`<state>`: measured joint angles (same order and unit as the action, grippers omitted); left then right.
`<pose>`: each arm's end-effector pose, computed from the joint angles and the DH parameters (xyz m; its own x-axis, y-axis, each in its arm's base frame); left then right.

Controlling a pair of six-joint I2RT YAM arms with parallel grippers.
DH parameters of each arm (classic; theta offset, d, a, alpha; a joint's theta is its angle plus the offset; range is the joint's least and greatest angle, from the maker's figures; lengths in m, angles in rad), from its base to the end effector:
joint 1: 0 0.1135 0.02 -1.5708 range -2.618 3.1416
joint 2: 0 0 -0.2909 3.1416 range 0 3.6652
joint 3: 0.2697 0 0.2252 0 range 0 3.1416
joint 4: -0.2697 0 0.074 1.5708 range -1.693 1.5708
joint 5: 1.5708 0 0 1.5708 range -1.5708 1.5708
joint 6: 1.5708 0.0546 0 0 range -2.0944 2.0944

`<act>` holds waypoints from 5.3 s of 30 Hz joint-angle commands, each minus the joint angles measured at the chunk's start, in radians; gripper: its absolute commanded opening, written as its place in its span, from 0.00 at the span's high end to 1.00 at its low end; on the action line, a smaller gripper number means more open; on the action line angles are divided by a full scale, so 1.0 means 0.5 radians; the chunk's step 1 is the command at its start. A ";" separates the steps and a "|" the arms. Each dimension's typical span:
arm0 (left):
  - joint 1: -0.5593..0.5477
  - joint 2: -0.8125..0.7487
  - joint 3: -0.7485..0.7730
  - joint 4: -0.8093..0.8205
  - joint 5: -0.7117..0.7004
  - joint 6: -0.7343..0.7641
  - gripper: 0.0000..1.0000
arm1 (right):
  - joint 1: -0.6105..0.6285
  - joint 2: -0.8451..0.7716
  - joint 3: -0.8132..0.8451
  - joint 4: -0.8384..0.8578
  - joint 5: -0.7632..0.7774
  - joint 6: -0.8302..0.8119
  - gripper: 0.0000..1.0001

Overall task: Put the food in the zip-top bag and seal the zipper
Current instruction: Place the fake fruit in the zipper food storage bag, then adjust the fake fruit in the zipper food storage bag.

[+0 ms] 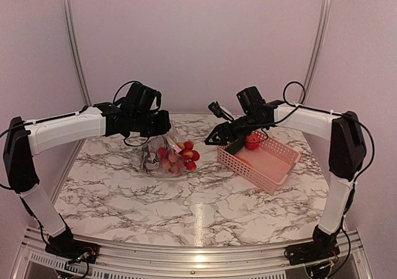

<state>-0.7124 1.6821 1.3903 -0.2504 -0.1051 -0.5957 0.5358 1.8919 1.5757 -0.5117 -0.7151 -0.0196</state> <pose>0.2969 -0.2489 0.3314 -0.6498 -0.1760 -0.7394 0.2627 0.8609 -0.4358 0.3383 0.2425 0.2942 -0.6182 -0.3842 -0.6858 -0.7791 0.4153 0.4696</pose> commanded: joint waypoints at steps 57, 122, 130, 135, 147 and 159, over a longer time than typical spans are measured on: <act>-0.094 -0.423 -0.357 0.314 0.183 0.035 1.00 | 0.499 0.827 0.737 -0.015 -0.090 -0.035 1.00; -0.005 -0.485 -0.443 0.019 -0.072 0.066 1.00 | 0.479 0.805 0.239 0.539 -0.002 0.069 0.41; -0.005 -0.490 -0.455 0.022 -0.071 0.061 1.00 | 0.490 0.820 0.264 0.542 -0.235 0.078 0.47; -0.005 -0.473 -0.455 0.040 -0.056 0.053 1.00 | 0.488 0.798 0.262 0.603 -0.324 0.129 0.71; -0.004 -0.453 -0.467 0.037 -0.012 0.065 1.00 | 0.405 0.656 0.317 0.565 -0.213 0.119 0.68; -0.005 -0.450 -0.433 0.026 -0.014 0.076 1.00 | 0.516 0.887 0.405 0.451 -0.406 0.042 0.34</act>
<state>-0.7197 1.4696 1.1690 -0.2176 -0.1200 -0.5732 0.7719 2.2734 1.7180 -0.2504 -0.8597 0.0177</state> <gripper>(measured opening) 0.018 0.653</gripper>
